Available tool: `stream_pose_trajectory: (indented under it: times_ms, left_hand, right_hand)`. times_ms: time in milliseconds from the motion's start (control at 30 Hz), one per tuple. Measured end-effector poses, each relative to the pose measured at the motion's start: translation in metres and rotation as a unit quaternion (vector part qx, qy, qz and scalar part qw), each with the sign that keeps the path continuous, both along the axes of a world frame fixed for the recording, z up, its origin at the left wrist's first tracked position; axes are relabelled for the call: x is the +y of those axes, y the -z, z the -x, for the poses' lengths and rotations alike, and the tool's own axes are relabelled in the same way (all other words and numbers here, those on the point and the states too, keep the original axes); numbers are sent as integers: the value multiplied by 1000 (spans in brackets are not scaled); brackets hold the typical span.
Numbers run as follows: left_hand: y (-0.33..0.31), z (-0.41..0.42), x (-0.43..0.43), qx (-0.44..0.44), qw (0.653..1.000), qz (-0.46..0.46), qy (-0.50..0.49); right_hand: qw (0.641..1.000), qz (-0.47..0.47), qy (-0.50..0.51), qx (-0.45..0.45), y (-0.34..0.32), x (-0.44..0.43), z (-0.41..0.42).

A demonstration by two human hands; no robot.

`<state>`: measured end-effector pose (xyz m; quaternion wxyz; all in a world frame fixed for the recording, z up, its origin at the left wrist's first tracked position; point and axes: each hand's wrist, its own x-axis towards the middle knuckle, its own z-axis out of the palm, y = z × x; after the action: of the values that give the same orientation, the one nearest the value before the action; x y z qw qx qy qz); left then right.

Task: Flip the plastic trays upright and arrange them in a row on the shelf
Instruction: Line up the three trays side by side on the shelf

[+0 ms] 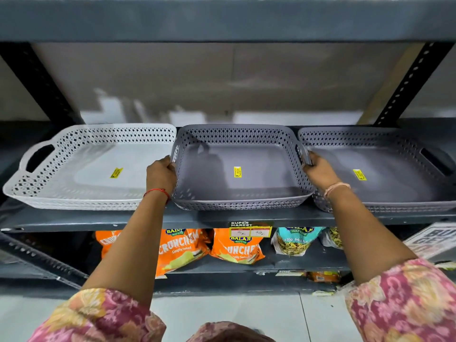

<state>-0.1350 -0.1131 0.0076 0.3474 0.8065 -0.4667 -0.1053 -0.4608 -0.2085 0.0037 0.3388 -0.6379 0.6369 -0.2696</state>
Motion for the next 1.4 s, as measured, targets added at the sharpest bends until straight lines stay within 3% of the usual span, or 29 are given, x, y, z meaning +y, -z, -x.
stream_pose_trajectory:
  times_ms: [333,833,1000,1400]
  left_hand:
    - [-4,0,3,27,1000,3,2]
    - [-1,-2,3,-32,999,-31,-2]
    - [-3,-2,3,-37,999,-37,-4]
    - [-4,-1,6,-39,998,-41,0]
  right_hand:
    - [1000,1,-16,-13,-2,6,5]
    - [999,-8,-29,-35,2,9,11]
    - [996,-12,-17,-91,-3,11,9]
    - [996,-26,-16,-83,0,11,14]
